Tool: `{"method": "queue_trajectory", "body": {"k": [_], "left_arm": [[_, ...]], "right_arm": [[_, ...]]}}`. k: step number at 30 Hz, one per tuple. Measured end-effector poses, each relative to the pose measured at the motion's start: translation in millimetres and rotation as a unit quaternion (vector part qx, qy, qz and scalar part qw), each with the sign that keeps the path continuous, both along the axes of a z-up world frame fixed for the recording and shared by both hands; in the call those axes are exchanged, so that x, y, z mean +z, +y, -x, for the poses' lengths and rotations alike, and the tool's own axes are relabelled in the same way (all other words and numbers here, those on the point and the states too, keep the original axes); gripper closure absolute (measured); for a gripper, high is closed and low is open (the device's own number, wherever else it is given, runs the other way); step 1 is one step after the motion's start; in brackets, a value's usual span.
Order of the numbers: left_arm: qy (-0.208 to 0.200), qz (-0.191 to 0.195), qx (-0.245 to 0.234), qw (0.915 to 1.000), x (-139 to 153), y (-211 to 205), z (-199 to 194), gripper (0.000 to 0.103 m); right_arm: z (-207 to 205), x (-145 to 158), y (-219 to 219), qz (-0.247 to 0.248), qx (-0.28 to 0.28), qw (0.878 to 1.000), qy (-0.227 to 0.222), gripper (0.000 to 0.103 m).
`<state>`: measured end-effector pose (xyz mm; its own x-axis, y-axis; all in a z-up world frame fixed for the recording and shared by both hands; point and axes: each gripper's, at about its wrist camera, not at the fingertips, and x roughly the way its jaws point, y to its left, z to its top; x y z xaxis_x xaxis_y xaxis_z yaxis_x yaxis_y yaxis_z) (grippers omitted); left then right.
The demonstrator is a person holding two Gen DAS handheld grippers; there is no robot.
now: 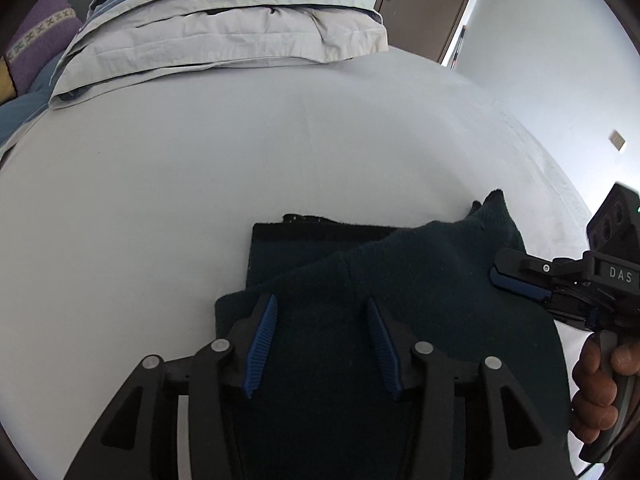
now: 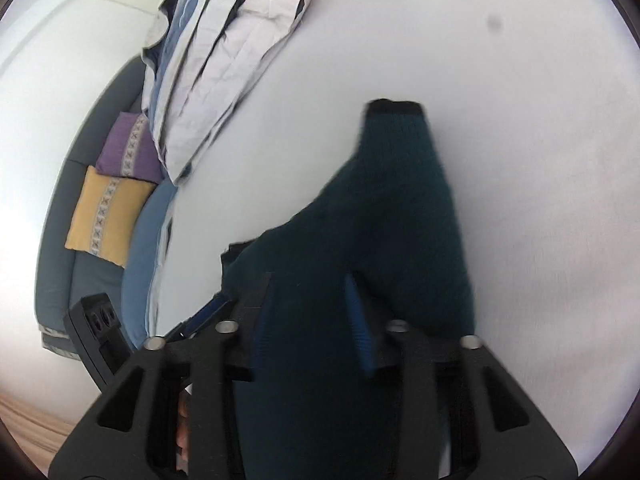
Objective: Fold small clothes
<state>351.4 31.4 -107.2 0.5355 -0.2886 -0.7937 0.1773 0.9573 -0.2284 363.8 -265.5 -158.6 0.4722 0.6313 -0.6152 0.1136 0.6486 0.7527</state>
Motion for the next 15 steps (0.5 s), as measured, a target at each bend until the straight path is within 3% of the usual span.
{"method": "queue_trajectory", "body": {"k": [2,5,7,9,11,15], "left_arm": [[0.002,0.007,-0.001,1.0,-0.6,1.1,-2.7,0.05],[0.0,0.023,-0.004,0.9997,2.7,7.7,-2.0,0.05],[-0.003,0.036,0.007,0.9993,14.2,17.8,9.9,0.05],[-0.032,0.027,0.029,0.9987,34.5,32.3,33.6,0.043],[-0.058,0.036,0.048,0.9965,48.3,50.5,55.0,0.024],[-0.002,0.046,0.05,0.9977,26.6,71.0,60.8,0.023]], "right_arm": [[8.3,1.0,-11.5,-0.011,-0.009,1.0,-0.007,0.078],[20.7,16.3,-16.2,0.015,-0.022,0.999,-0.024,0.07],[37.7,29.1,-19.2,0.027,-0.028,0.998,-0.039,0.05],[62.4,45.6,-21.5,0.074,-0.026,0.996,-0.049,0.023],[85.0,51.7,-21.8,0.108,-0.005,0.993,-0.047,0.021],[117.7,39.0,-27.6,0.093,0.023,0.995,-0.012,0.021]]}}
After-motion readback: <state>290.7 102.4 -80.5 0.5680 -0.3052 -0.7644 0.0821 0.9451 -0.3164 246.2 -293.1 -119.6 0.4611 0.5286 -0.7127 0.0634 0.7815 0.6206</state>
